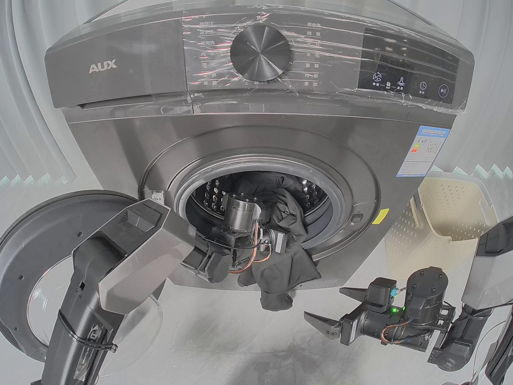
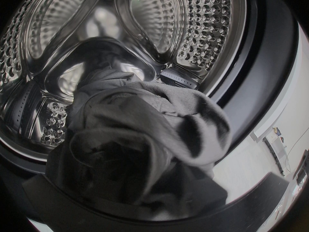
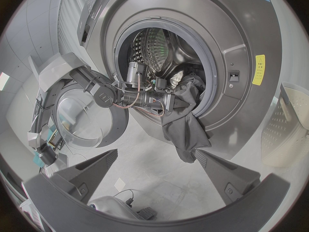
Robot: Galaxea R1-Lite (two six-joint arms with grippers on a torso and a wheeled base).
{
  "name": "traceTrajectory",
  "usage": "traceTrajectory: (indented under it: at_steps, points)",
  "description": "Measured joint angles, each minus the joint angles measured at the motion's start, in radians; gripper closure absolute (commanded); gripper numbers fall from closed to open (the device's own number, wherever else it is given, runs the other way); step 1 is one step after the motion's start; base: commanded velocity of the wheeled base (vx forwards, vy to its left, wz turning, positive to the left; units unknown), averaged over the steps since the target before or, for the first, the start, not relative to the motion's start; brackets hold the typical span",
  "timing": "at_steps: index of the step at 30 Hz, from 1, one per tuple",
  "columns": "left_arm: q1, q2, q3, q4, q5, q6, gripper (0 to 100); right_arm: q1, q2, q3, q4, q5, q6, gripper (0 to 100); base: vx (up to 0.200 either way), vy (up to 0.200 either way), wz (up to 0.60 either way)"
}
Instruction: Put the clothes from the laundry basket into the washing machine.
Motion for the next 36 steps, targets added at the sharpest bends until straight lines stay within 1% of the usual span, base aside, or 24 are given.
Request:
traceTrajectory:
  at_steps: [5, 8, 11, 15, 21, 24, 26, 27, 29, 32, 36]
  points:
    - [0.006, 0.010, -0.017, -0.023, 0.017, -0.009, 100, 0.001, 0.000, -0.001, 0.000, 0.000, 0.000, 0, 0.000, 0.000, 0.00]
    - [0.014, 0.003, -0.020, -0.065, 0.033, -0.012, 100, 0.001, 0.000, -0.001, 0.000, 0.000, 0.000, 0, 0.000, 0.000, 0.00]
    - [0.035, -0.006, -0.036, -0.106, 0.062, -0.017, 100, 0.002, 0.000, -0.001, 0.000, 0.000, 0.000, 0, 0.000, 0.000, 0.00]
    - [0.058, -0.011, -0.084, -0.120, 0.090, -0.019, 100, 0.006, 0.000, 0.000, 0.000, 0.000, 0.000, 0, 0.000, 0.000, 0.00]
    - [0.091, 0.004, -0.220, -0.098, 0.111, -0.025, 100, 0.011, 0.000, 0.000, 0.000, -0.001, 0.000, 0, 0.000, 0.000, 0.00]
    - [0.101, 0.026, -0.304, -0.073, 0.125, -0.037, 100, 0.011, 0.000, 0.000, 0.000, -0.001, 0.000, 0, 0.000, 0.000, 0.00]
    - [0.107, 0.044, -0.354, -0.055, 0.141, -0.050, 100, 0.012, 0.000, 0.000, 0.000, -0.001, 0.000, 0, 0.000, 0.000, 0.00]
    - [0.110, 0.055, -0.376, -0.046, 0.149, -0.060, 0, 0.012, 0.000, 0.000, 0.000, -0.001, 0.000, 0, 0.000, 0.000, 0.00]
    - [0.116, 0.074, -0.404, -0.037, 0.158, -0.071, 0, 0.012, 0.000, 0.000, 0.000, -0.001, 0.000, 0, 0.000, 0.000, 0.00]
    - [0.120, 0.089, -0.419, -0.037, 0.161, -0.081, 0, 0.012, 0.000, 0.001, 0.000, -0.001, 0.000, 0, 0.000, 0.000, 0.00]
    - [0.120, 0.090, -0.389, -0.039, 0.160, -0.085, 0, 0.012, 0.000, 0.001, 0.000, -0.001, 0.000, 0, 0.000, 0.000, 0.00]
